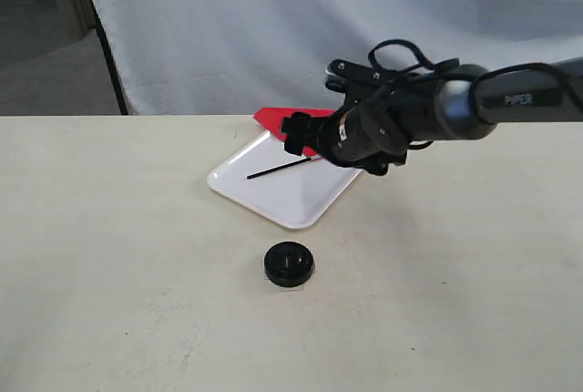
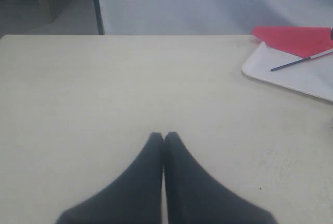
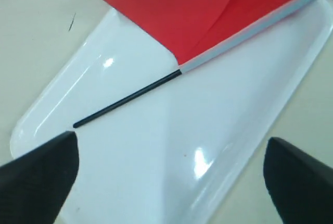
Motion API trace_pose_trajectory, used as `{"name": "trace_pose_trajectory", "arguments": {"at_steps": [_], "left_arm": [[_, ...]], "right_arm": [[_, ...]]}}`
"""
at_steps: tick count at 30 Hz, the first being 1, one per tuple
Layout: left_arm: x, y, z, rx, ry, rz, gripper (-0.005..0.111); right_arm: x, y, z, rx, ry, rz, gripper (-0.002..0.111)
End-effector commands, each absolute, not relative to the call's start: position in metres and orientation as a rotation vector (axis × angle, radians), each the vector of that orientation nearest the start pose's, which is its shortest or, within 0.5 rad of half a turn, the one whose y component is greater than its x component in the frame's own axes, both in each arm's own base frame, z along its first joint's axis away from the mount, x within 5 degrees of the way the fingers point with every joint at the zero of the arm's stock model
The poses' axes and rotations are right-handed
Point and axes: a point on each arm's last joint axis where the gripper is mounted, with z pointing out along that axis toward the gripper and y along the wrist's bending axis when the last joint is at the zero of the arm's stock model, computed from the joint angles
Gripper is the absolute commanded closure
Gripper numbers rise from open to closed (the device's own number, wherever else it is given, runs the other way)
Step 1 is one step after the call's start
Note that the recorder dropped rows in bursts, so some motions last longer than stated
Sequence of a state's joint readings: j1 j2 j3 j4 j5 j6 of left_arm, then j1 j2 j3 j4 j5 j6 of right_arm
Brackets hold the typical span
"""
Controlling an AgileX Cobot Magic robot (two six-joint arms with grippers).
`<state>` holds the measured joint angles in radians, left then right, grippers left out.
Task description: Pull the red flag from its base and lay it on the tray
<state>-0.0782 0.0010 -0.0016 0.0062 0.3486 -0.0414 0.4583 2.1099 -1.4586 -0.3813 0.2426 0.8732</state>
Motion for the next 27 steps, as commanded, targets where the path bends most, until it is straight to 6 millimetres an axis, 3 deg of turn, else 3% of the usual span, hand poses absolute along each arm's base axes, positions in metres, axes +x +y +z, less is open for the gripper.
{"name": "trace_pose_trajectory", "arguments": {"at_steps": [1, 4, 7, 11, 13, 16, 18, 23, 27], "left_arm": [[0.053, -0.004, 0.182, 0.041, 1.828, -0.082, 0.107], [0.053, -0.004, 0.182, 0.041, 1.828, -0.082, 0.107], [0.053, -0.004, 0.182, 0.041, 1.828, -0.082, 0.107], [0.053, -0.004, 0.182, 0.041, 1.828, -0.082, 0.107], [0.053, -0.004, 0.182, 0.041, 1.828, -0.082, 0.107], [0.053, -0.004, 0.182, 0.041, 1.828, -0.082, 0.107], [0.053, -0.004, 0.182, 0.041, 1.828, -0.082, 0.107], [0.053, -0.004, 0.182, 0.041, 1.828, -0.082, 0.107], [0.053, -0.004, 0.182, 0.041, 1.828, -0.082, 0.107]], "right_arm": [[0.407, 0.191, 0.204, -0.195, 2.393, 0.147, 0.019], [0.394, 0.183, 0.224, -0.406, 2.415, -0.032, 0.02], [0.383, 0.172, 0.234, -0.517, 2.481, -0.201, 0.041], [0.369, 0.155, 0.23, -0.509, 2.657, -0.406, 0.108], [0.36, 0.156, 0.224, -0.551, 2.773, -0.379, 0.107], [0.342, 0.167, 0.217, -0.818, 2.923, -0.149, 0.109], [0.334, 0.172, 0.22, -0.894, 2.967, -0.006, 0.109], [0.323, 0.171, 0.246, -0.838, 2.943, 0.084, 0.109], [0.316, 0.151, 0.277, -0.688, 2.922, 0.178, 0.109]]}}
